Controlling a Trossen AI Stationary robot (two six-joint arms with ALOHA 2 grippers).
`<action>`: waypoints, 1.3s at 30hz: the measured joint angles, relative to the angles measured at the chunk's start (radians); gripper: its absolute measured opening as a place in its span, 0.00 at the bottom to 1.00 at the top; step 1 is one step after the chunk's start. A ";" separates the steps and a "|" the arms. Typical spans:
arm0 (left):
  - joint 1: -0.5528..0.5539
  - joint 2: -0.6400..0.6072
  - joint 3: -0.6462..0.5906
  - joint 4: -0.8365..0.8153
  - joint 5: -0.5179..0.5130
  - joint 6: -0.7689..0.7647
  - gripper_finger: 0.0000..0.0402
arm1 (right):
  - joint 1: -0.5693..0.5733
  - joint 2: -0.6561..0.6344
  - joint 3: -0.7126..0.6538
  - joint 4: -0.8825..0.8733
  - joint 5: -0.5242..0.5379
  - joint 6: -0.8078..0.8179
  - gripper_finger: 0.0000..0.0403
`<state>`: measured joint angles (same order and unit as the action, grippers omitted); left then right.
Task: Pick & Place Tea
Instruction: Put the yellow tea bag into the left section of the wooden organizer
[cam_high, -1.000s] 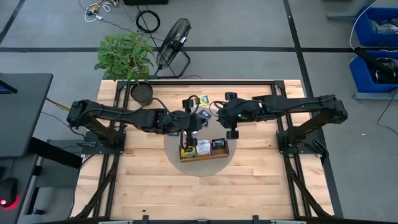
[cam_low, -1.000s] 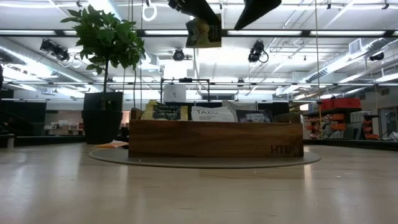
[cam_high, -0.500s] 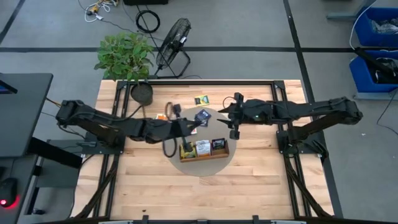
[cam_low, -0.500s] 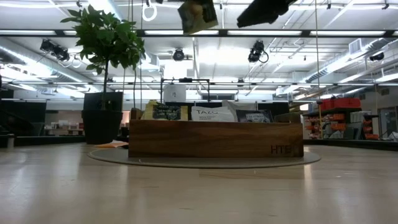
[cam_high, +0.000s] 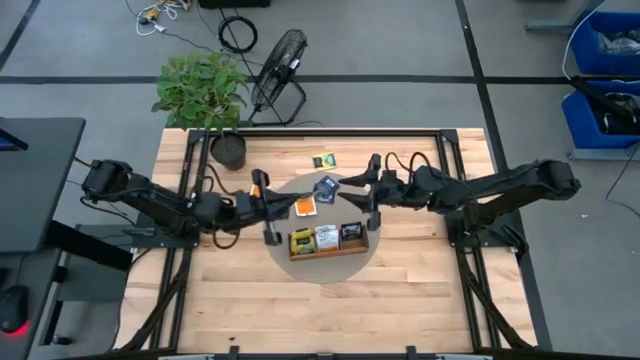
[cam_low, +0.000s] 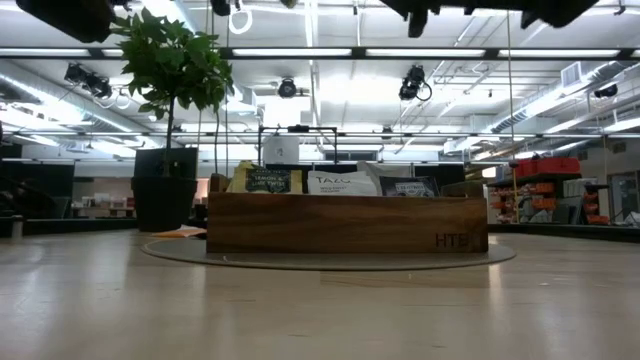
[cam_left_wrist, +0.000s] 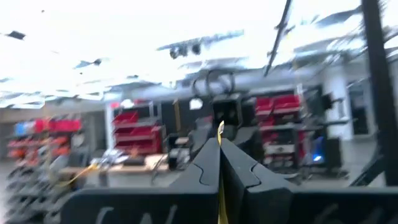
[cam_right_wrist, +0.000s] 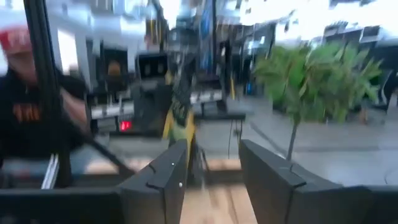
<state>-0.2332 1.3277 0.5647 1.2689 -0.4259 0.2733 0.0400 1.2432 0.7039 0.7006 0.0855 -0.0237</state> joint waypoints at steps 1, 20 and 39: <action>0.000 0.000 -0.002 0.021 0.027 0.000 0.00 | -0.002 0.022 -0.002 0.046 0.000 0.009 0.38; 0.003 0.000 -0.001 0.066 0.117 0.062 0.00 | -0.041 0.262 0.279 -0.019 -0.269 0.019 0.49; 0.010 0.000 -0.001 0.076 0.131 0.140 0.00 | -0.036 0.262 0.280 0.003 -0.336 -0.037 0.03</action>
<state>-0.2234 1.3277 0.5640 1.3445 -0.2950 0.4133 0.0044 1.5052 0.9840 0.7032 -0.2506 -0.0608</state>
